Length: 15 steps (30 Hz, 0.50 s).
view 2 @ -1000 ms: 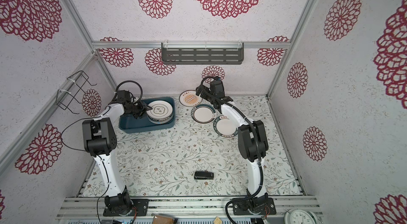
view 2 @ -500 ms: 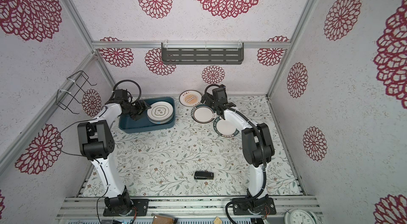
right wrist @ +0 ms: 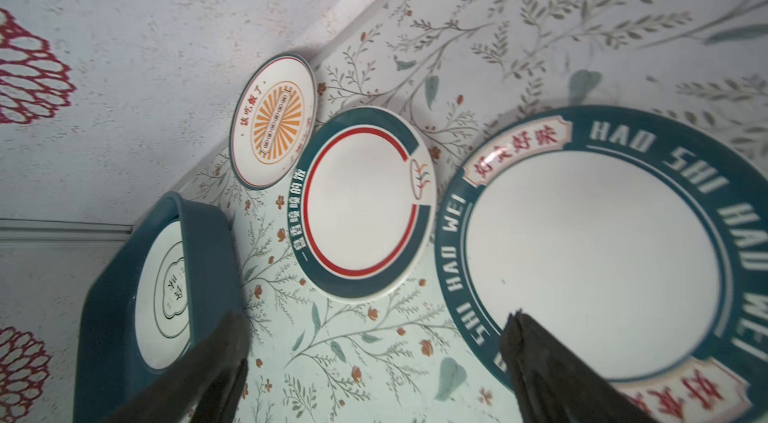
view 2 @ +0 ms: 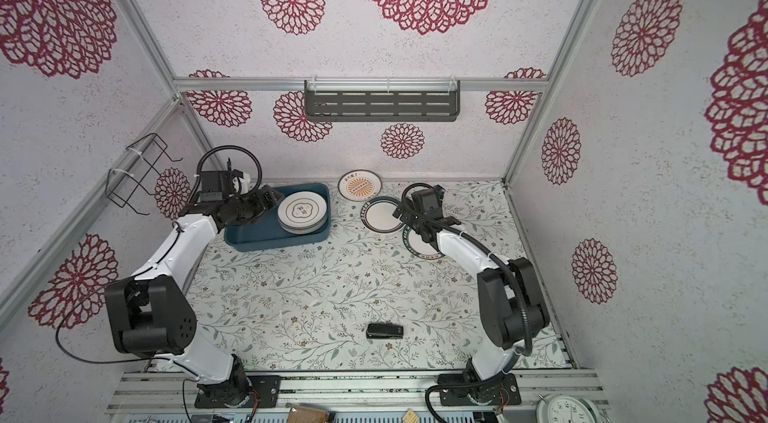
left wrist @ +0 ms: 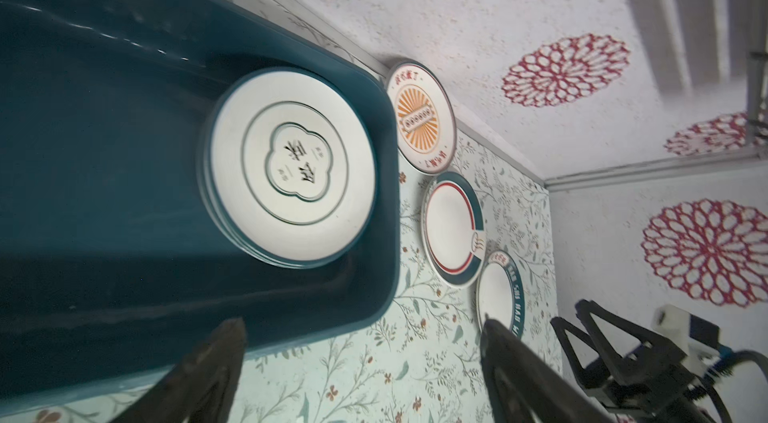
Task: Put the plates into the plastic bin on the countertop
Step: 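Move both grippers toward the green-rimmed HAO SHI HAO WEI plate on the table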
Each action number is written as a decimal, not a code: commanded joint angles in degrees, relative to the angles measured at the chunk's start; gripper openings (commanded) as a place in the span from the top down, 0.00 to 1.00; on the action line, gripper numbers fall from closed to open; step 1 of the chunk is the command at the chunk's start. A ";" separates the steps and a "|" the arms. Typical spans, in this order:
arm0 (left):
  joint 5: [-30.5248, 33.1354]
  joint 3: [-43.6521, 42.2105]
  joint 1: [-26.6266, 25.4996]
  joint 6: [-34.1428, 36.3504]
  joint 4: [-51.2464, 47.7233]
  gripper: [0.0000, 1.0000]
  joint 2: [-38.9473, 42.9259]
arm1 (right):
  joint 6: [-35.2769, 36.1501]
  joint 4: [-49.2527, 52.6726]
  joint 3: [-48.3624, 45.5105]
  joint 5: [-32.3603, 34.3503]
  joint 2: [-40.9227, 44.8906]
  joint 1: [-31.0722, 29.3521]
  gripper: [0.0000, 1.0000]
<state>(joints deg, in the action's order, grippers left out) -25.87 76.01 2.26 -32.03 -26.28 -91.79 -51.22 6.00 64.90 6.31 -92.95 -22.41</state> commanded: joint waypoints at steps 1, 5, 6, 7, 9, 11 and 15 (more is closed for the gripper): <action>-4.11 -2.22 -2.95 1.62 5.80 0.09 3.36 | -4.58 0.60 -4.60 3.80 5.92 0.16 0.01; -6.44 -2.53 -6.91 2.99 5.94 0.08 4.43 | -5.69 2.07 -9.57 5.49 10.38 0.20 0.01; -6.55 -2.54 -8.24 3.03 5.89 0.07 4.43 | -5.57 2.86 -10.27 5.56 11.40 0.18 0.01; -6.90 -2.55 -9.59 3.08 6.02 0.07 4.48 | -5.31 3.67 -11.01 5.47 12.31 0.20 0.01; -6.77 -2.72 -12.28 3.36 6.42 0.06 4.30 | -4.96 5.43 -12.15 5.61 14.22 0.22 0.01; -6.52 -2.63 -14.88 3.72 6.74 0.05 4.04 | -5.07 6.44 -13.61 6.27 16.07 0.29 0.01; -6.72 -2.06 -18.97 4.63 6.33 0.03 2.99 | -6.14 7.57 -15.24 6.94 18.93 0.49 0.01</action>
<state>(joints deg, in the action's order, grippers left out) -31.44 73.65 -15.00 -29.45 -21.30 -88.58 -55.92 11.88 49.71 10.96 -76.49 -22.37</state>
